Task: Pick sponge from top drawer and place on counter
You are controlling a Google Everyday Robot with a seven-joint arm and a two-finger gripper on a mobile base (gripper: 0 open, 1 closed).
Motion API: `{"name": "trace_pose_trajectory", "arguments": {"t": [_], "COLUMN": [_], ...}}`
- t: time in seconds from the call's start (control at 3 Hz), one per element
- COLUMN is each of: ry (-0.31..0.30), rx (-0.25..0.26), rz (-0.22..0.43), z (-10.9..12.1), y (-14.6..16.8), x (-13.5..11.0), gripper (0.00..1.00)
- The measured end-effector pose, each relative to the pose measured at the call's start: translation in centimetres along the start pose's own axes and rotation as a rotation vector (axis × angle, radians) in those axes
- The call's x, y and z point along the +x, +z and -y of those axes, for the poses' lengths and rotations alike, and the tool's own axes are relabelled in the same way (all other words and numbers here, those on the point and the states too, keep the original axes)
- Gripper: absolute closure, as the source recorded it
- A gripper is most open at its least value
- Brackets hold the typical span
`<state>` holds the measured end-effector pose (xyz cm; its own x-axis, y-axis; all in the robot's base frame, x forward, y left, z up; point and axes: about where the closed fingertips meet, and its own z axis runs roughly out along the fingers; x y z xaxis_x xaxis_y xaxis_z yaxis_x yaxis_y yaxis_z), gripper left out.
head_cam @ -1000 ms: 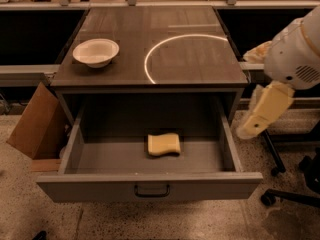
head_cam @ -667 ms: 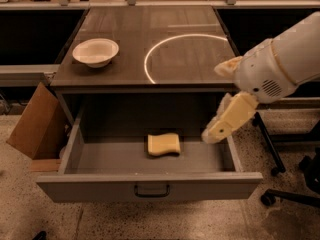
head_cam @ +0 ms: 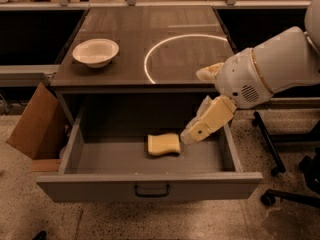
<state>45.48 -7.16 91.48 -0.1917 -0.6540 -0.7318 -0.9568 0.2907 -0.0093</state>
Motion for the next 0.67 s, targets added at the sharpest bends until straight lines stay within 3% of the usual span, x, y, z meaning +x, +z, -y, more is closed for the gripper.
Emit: {"name": "trace_pose_trajectory", "arguments": {"t": [0.33, 0.67], "ry": [0.03, 0.076], "rx": [-0.028, -0.055], "rz": [-0.027, -0.077], "z": [0.2, 0.3], "y": [3.0, 9.0], "x": [1.7, 5.5], "gripper": [0.0, 0.0]}}
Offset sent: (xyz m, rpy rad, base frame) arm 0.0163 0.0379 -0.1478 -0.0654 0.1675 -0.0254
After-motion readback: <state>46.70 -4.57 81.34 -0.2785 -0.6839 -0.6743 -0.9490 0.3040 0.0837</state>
